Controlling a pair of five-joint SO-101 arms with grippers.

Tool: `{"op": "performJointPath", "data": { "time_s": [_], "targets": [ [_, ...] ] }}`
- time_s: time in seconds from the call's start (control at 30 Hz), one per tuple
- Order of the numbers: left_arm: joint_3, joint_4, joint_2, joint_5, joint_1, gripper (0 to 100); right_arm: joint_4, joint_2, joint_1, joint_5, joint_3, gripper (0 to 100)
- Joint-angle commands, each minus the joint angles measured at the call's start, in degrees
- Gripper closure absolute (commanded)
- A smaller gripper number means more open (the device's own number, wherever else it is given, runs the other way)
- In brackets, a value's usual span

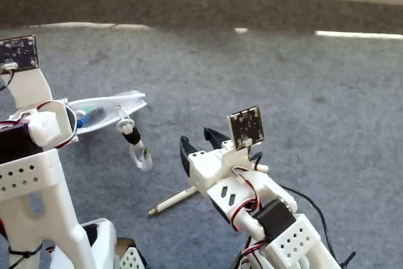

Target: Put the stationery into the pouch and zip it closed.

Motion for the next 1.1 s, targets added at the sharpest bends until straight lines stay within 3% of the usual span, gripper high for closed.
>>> {"op": "performJointPath", "data": {
  "time_s": [0.0,0.1,0.2,0.33,0.53,1.07],
  "targets": [
    [0.31,-0.70,0.57,0.18,-0.48,99,2.33,4.26,0.66,-0.35,-5.58,81.3],
    [0.40,-0.70,0.57,0.18,-0.57,99,7.52,10.77,0.66,0.26,-10.33,81.3],
    [0.40,-0.70,0.57,0.18,-0.57,99,11.21,17.63,0.48,7.38,-14.20,81.3],
    [0.40,-0.70,0.57,0.18,-0.57,99,11.30,25.80,0.31,16.18,-16.22,81.3],
    [0.40,-0.70,0.57,0.18,-0.57,99,11.21,35.91,-0.57,22.95,-16.92,81.3],
    [0.48,-0.70,0.57,0.18,-0.57,99,8.04,61.23,-1.10,32.79,-27.30,81.3]
  ]
}}
